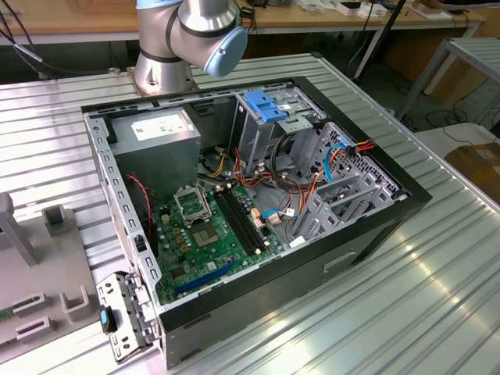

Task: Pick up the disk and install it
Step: 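Pick up the disk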

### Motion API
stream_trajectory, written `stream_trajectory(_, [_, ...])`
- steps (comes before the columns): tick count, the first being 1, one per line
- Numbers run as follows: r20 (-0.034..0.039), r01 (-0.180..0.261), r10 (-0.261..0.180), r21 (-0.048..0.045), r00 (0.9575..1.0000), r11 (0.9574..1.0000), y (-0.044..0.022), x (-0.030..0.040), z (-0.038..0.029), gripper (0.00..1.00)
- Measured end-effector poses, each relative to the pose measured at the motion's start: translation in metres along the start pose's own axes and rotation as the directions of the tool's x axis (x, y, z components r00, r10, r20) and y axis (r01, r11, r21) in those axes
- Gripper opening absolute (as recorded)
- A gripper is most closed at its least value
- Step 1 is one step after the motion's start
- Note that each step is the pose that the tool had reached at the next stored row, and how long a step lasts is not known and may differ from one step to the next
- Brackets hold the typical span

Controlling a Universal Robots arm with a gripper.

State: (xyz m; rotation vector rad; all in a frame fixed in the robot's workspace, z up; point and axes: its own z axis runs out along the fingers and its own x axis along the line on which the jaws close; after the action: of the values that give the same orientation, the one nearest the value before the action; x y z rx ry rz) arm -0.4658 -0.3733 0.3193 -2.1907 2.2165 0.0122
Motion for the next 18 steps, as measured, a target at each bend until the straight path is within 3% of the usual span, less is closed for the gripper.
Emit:
stream_trajectory(6, [0.0001, 0.000, 0.000, 0.0004, 1.0000, 1.0000, -0.0001, -0.0001, -0.0042, 0.37])
stream_trajectory(10, [0.0007, 0.000, 0.000, 0.0001, 1.0000, 1.0000, -0.0002, -0.0003, -0.0124, 0.37])
stream_trajectory(18, [0.0008, 0.000, 0.000, 0.0001, 1.0000, 1.0000, -0.0004, -0.0005, -0.0201, 0.37])
